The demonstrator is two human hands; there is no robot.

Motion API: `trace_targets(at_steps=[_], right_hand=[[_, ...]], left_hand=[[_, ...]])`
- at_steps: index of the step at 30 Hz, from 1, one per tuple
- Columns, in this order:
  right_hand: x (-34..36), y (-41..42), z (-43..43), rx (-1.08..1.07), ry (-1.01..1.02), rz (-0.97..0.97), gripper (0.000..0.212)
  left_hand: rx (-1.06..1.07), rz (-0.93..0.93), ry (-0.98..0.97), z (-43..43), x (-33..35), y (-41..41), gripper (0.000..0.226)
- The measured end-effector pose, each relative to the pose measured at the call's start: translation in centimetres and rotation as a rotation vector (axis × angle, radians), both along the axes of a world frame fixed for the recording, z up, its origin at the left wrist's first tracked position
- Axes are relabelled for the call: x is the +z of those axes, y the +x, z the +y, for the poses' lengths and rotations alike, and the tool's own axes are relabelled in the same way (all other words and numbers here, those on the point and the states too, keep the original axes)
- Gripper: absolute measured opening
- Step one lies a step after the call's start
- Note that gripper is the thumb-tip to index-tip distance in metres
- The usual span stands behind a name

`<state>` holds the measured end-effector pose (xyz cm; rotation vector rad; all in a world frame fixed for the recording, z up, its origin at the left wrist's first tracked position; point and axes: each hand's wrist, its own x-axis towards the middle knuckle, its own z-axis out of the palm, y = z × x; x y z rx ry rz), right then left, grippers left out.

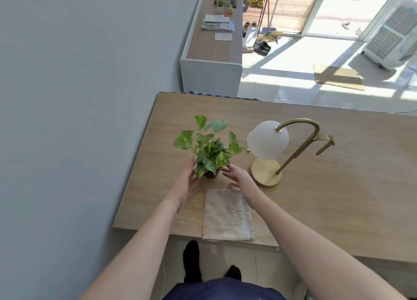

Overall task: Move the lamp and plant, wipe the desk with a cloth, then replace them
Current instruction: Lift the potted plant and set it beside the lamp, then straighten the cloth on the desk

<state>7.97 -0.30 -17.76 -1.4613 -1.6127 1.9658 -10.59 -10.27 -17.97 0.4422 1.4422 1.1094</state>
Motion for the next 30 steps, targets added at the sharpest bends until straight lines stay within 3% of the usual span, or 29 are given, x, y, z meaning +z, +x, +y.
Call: trace_targets(at_steps=[6,12,16,19,21,25,30], right_hand=[[-0.6,0.2,0.4,0.008,0.011,-0.027,0.083],[-1.1,-0.2,0.7,0.074,0.032,-0.031,0.082],[-1.0,-0.9,0.8,0.078,0.034,-0.019,0.066],[-0.7,-1.2,0.9,0.060,0.057,-0.018,0.063],[-0.7,-0.8,1.0,0.078,0.140,-0.071,0.059],[-1.3,1.3,1.6,0.263,0.415,-0.381,0.041],[-2.2,4.4,1.0,0.415,0.568,-0.586,0.020]], left_hand=[[-0.004,-0.007,-0.024,0.7,-0.2,-0.2,0.077],[0.017,0.004,-0.024,0.8,-1.0,-1.1,0.080],[0.024,0.033,-0.033,0.9,-0.9,-1.7,0.094],[0.044,0.040,-0.045,0.8,-0.5,-1.6,0.064],[0.122,0.063,-0.040,0.7,-0.8,-1.4,0.056],[0.205,0.292,-0.127,-0.6,-2.1,-0.8,0.047],[-0.147,0.679,-0.175,-2.3,-3.7,1.0,0.028]])
